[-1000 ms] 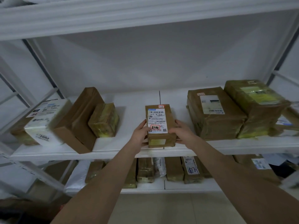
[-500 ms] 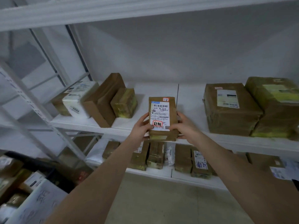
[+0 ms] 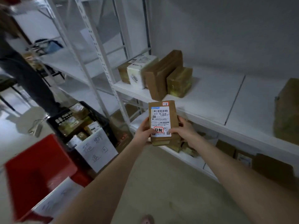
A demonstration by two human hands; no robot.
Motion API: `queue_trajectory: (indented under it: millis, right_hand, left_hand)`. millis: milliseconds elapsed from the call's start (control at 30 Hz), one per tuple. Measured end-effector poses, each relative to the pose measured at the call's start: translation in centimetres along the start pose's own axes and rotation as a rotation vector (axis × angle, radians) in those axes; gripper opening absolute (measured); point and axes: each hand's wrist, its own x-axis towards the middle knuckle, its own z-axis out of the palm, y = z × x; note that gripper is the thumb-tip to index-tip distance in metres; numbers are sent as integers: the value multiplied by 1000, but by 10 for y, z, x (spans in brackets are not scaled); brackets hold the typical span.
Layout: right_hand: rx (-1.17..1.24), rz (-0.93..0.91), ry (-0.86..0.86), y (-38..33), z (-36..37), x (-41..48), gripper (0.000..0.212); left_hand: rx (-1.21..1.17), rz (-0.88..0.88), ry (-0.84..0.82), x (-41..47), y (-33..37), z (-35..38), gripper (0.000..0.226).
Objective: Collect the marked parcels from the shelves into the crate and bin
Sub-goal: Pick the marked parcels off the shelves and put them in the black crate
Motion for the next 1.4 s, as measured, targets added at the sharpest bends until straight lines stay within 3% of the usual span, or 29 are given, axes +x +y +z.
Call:
queue_trajectory:
  millis: [300, 767, 1233, 1400]
  right_hand:
    - [-76, -10, -211, -8, 142, 24, 81]
    - [-150, 64, -435, -36, 398, 77, 79]
    - [-198, 115, -495, -69, 503, 214, 86]
    - [-175, 116, -564, -87, 547, 285, 75]
  left_hand:
    - [-37, -12, 231, -22, -27, -136, 66]
    - [-187, -183, 420, -7, -52, -386, 70]
    - [-251, -206, 500, 111, -43, -491, 69]
    - [-250, -222, 591, 178, -36, -536, 71]
